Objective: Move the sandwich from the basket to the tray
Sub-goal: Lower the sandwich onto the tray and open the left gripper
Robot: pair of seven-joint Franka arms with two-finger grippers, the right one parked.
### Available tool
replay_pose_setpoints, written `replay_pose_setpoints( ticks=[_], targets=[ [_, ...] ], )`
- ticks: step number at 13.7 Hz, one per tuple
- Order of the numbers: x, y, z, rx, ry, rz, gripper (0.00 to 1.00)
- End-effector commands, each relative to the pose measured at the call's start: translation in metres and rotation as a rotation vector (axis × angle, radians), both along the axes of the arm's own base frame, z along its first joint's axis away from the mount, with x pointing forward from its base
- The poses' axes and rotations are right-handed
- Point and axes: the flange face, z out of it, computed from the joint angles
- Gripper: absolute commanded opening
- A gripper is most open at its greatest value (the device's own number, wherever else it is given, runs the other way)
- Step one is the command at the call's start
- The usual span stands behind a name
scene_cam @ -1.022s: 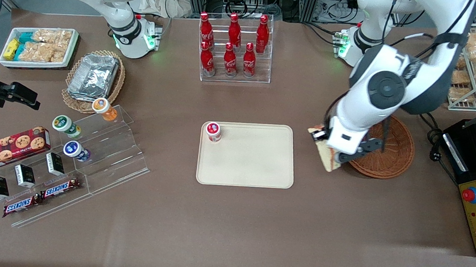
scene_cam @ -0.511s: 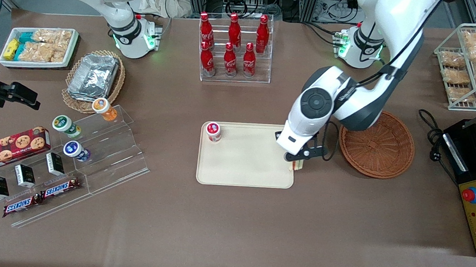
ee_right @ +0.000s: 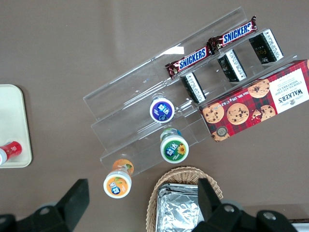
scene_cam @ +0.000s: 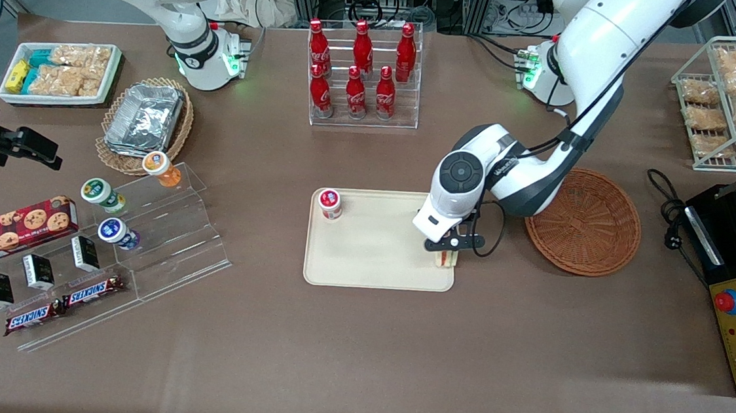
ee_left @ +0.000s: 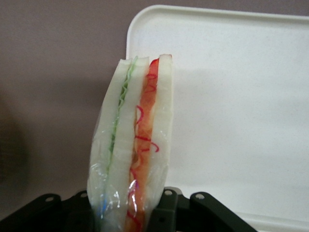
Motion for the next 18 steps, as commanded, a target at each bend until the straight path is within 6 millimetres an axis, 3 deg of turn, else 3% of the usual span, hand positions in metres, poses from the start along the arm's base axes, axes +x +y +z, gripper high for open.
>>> replay_pose_setpoints(
  ticks=[1,3,6,8,9,10,11,13,15,18],
  targets=[
    [0.0,-0.007,-0.012,-0.009,-0.026,-0.025,0.35],
    [-0.003,-0.01,-0.023,0.009,-0.033,-0.057,0.36],
    [-0.002,-0.011,-0.024,0.003,-0.038,-0.057,0.37],
    [-0.001,-0.01,-0.024,0.001,-0.04,-0.056,0.51],
    [0.0,-0.01,-0.023,0.0,-0.042,-0.057,0.64],
    [0.0,-0.01,-0.024,0.0,-0.041,-0.063,0.94],
    [0.001,-0.011,-0.023,-0.001,-0.041,-0.061,1.0],
    [0.002,-0.01,-0.019,0.001,-0.043,-0.054,1.0],
    [0.007,-0.009,0.0,0.001,-0.063,-0.038,1.0],
    [0.017,-0.001,0.062,0.029,-0.087,-0.005,1.0]
  ],
)
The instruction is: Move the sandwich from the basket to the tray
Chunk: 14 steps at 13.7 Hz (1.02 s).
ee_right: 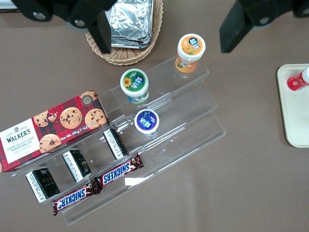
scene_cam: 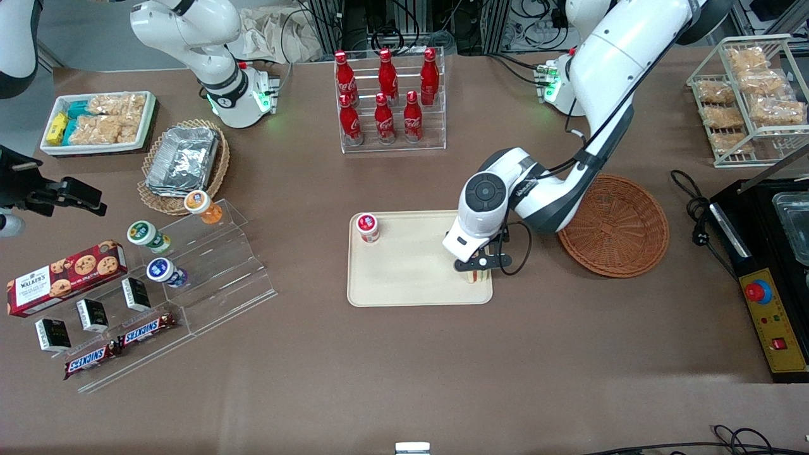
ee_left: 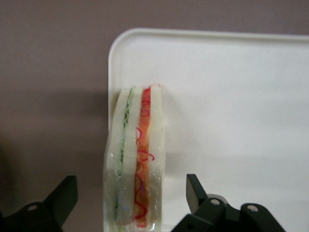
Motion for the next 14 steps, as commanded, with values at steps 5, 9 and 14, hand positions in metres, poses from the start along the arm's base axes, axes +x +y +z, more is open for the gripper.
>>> replay_pose_setpoints(
  ticks=[5,9,14],
  targets=[
    [0.023,0.038,0.139,0.098,0.073,0.015,1.0],
    [0.033,0.108,0.197,0.036,0.128,-0.027,1.0],
    [0.05,0.202,0.229,0.035,0.146,-0.064,1.0]
  ],
)
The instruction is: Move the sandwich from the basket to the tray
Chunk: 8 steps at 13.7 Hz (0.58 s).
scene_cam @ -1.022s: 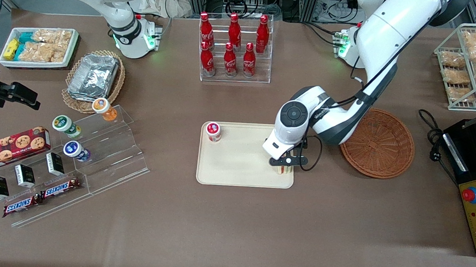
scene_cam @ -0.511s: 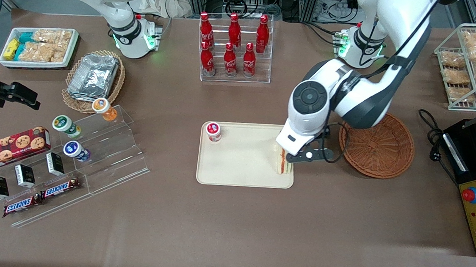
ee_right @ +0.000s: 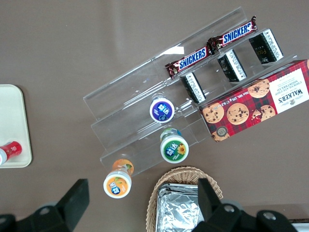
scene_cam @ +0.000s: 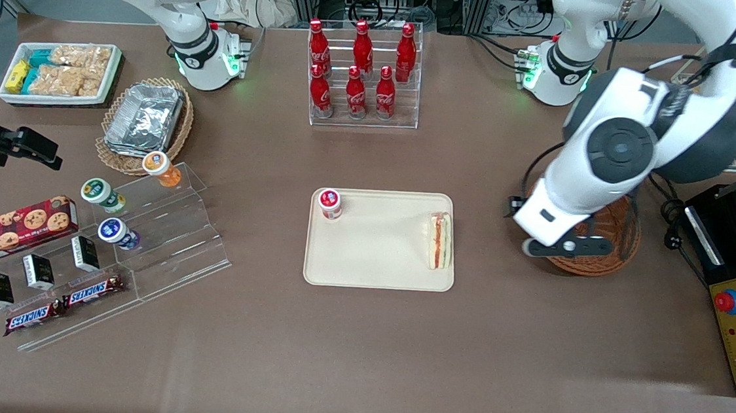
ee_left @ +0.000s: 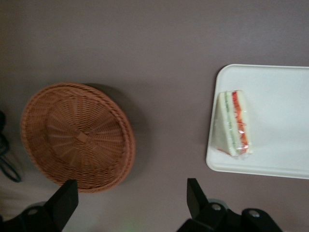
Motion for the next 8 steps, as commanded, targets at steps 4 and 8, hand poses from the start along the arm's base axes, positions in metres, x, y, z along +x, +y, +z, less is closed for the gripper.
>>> replay_pose_setpoints(
  ticks=[4,8],
  targets=[
    [0.003,0.109,0.044,-0.051,0.0,-0.053,1.0],
    [-0.002,0.189,0.065,-0.075,-0.002,-0.119,1.0]
  ],
)
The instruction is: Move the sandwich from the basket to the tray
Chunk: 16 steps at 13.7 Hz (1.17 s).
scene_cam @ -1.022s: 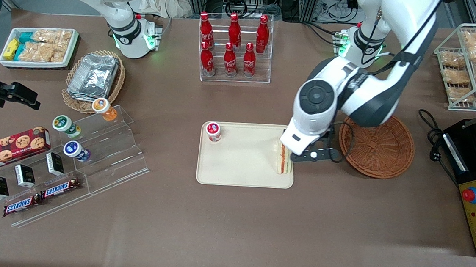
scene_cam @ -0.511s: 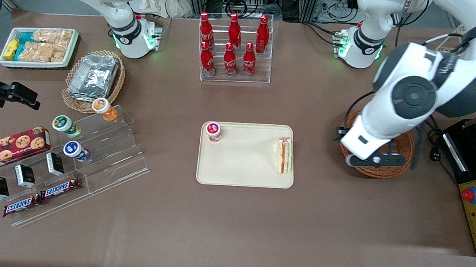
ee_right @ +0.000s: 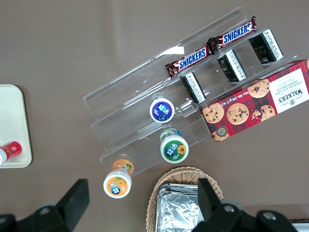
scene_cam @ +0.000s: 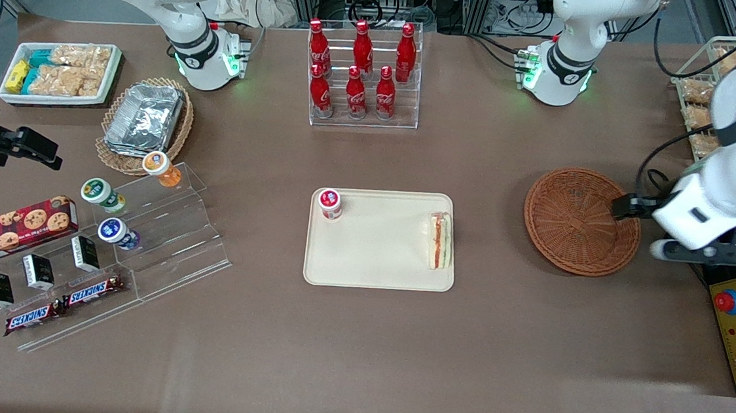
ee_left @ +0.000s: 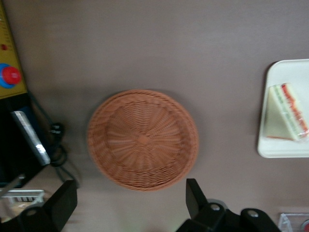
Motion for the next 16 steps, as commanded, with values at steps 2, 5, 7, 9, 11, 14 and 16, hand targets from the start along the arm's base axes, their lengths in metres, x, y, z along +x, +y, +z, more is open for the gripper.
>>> replay_pose_setpoints(
  ticks=[2,5,7,9,11,14,16],
  targets=[
    [-0.013,0.064,0.019,-0.035,-0.007,-0.052,1.0],
    [-0.016,0.105,0.024,-0.065,-0.026,-0.067,1.0],
    [-0.014,0.106,0.025,-0.07,-0.031,-0.048,1.0],
    [-0.013,0.105,0.029,-0.072,-0.039,-0.047,1.0],
    [-0.011,0.107,0.034,-0.071,-0.053,-0.049,1.0],
    [-0.011,0.11,0.034,-0.071,-0.052,-0.043,1.0],
    [-0.013,0.109,0.032,-0.073,-0.04,-0.043,1.0]
  ],
)
